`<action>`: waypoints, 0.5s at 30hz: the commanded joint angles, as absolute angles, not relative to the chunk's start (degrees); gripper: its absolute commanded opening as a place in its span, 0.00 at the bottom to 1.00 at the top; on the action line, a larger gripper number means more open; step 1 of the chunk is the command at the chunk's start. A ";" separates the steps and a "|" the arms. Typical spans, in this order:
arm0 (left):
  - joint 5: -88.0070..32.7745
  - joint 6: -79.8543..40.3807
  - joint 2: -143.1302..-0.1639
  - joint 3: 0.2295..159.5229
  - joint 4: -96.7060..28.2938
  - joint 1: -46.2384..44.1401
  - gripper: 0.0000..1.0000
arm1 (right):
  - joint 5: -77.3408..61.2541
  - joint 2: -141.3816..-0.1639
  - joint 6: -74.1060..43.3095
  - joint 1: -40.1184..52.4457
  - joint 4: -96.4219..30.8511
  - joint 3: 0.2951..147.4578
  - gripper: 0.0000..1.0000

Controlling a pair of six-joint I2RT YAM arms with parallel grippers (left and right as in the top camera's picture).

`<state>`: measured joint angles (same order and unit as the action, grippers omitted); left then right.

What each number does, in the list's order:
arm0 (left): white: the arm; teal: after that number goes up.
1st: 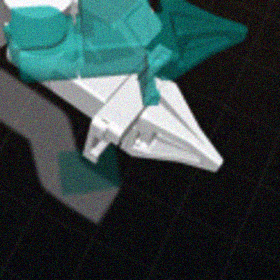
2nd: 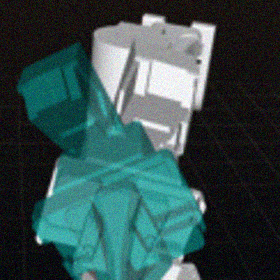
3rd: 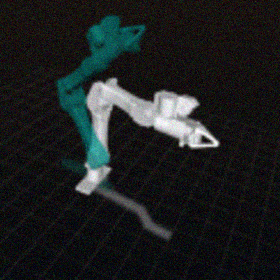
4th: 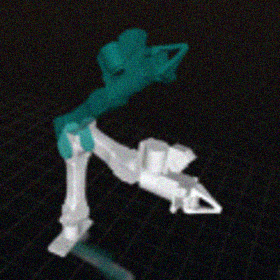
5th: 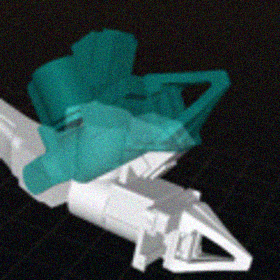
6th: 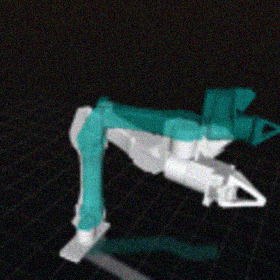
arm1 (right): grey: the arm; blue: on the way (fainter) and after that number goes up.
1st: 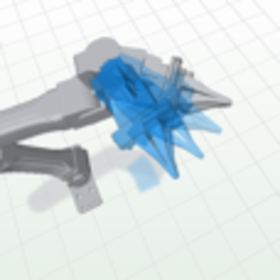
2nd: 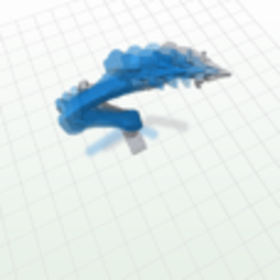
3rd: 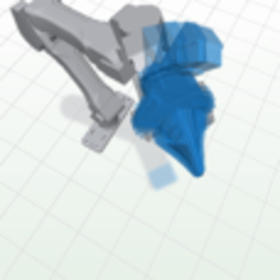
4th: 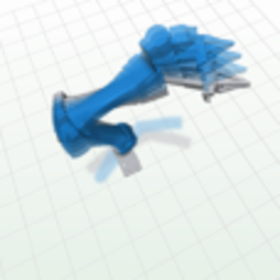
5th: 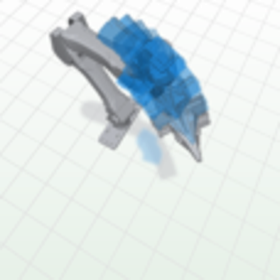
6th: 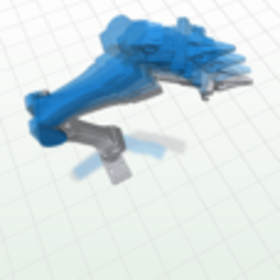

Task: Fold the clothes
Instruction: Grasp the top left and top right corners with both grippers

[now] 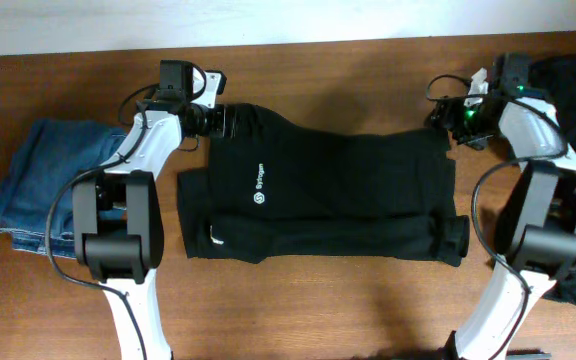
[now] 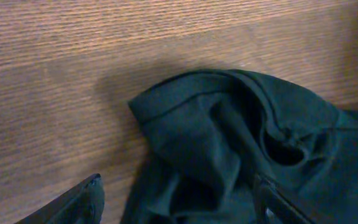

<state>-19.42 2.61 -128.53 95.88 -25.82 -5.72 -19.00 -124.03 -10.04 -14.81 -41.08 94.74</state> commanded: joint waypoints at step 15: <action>-18.61 3.75 -130.74 97.06 -21.15 -6.02 0.76 | -17.52 -128.70 -9.21 -14.48 -38.37 95.74 0.25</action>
<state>-19.00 2.63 -130.04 96.01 -21.45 -5.72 -17.87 -127.92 -9.26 -14.81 -37.87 94.83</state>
